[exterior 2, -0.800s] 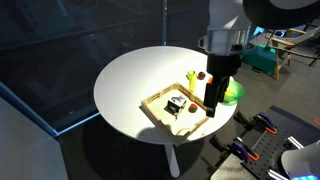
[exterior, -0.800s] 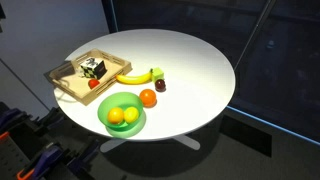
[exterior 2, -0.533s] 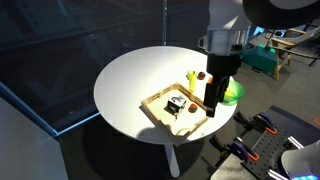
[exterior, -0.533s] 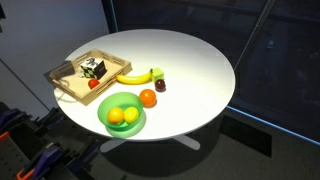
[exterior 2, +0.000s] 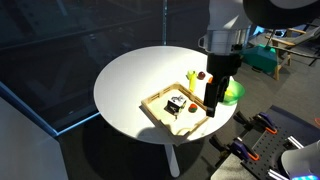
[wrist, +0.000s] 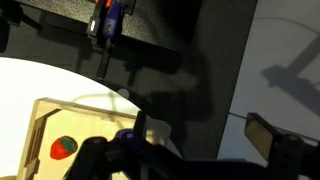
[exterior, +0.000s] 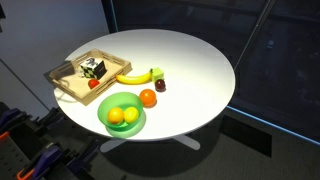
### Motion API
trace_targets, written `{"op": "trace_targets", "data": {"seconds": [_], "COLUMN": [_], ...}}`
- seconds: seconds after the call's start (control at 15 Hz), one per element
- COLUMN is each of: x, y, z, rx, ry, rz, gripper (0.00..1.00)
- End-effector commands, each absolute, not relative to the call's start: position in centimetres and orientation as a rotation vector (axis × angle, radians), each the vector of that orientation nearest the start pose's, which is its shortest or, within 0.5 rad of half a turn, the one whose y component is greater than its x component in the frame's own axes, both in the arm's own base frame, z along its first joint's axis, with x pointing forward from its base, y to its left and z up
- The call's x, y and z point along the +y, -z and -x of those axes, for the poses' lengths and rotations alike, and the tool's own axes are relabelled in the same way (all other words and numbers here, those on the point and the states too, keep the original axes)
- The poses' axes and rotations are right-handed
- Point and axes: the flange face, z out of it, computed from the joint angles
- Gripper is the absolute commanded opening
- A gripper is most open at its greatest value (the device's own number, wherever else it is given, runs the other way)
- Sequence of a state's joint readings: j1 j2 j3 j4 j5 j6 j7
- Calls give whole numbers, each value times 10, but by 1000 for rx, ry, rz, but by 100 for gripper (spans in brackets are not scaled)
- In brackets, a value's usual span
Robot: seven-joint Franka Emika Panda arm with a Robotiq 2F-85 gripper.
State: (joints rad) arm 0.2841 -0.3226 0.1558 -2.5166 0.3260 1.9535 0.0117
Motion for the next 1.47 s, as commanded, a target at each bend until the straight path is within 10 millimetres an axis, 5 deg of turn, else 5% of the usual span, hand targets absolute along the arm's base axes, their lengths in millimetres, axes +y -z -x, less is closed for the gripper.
{"op": "trace_targets", "data": {"seconds": [0.0, 0.93, 1.4], "x": [186, 143, 118], "y": [-380, -397, -385], "z": [-358, -411, -439], "rx": [-360, -286, -287], "ry": [-406, -12, 74], "rz": [2912, 3088, 3147], "gripper": [100, 100, 100]}}
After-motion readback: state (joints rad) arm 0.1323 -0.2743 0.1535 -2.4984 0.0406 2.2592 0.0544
